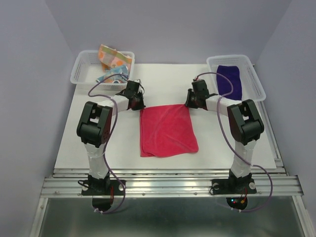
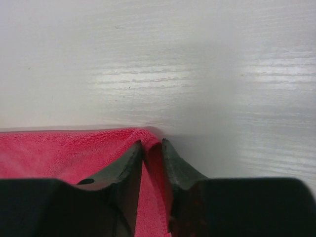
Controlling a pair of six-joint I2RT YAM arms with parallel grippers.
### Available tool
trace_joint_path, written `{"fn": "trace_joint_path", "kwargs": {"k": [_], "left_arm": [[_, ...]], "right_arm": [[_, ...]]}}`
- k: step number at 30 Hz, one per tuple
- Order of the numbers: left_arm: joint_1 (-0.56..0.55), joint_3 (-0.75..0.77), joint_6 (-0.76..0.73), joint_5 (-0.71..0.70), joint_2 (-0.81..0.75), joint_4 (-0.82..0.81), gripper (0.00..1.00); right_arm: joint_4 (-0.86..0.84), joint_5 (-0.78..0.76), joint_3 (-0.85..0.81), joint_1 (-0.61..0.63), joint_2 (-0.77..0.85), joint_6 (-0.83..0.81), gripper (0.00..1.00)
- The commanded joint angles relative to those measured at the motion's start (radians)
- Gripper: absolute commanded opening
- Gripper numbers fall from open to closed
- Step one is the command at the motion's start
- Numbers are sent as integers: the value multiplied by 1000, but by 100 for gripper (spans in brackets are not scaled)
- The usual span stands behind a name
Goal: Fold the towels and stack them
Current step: Fold the towel
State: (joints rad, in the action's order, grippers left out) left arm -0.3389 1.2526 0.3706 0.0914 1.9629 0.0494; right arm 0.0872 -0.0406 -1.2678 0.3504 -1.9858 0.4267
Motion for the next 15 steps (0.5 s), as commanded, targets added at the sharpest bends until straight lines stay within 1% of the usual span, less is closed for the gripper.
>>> {"fn": "trace_joint_path", "kwargs": {"k": [1,2,4,5,8,9,12,15], "left_arm": [[1,-35,-27,30,-102,-9,0],[1,-36,-32,39,-108,-13,0],[1,-35,-36,48,-117,-16,0],[1,-32,-45,54,-128,-17,0],[1,-36,-58,51,-162,-19,0],[3,-39,-61,42,-171,-22,0],[8,-47,-65,47,-206,-25,0],[9,-77,-70,90,-251,-40,0]], "right_arm": [[-70,35,15,4,13,1,18],[-70,65,16,4,18,-3,13],[-75,70,18,2,27,-14,3],[-75,59,16,4,31,-23,1],[-72,47,15,2,54,-34,1],[-73,4,16,4,65,-37,1],[-76,-24,30,1,105,-43,1],[-98,1,71,2,159,-46,1]]}}
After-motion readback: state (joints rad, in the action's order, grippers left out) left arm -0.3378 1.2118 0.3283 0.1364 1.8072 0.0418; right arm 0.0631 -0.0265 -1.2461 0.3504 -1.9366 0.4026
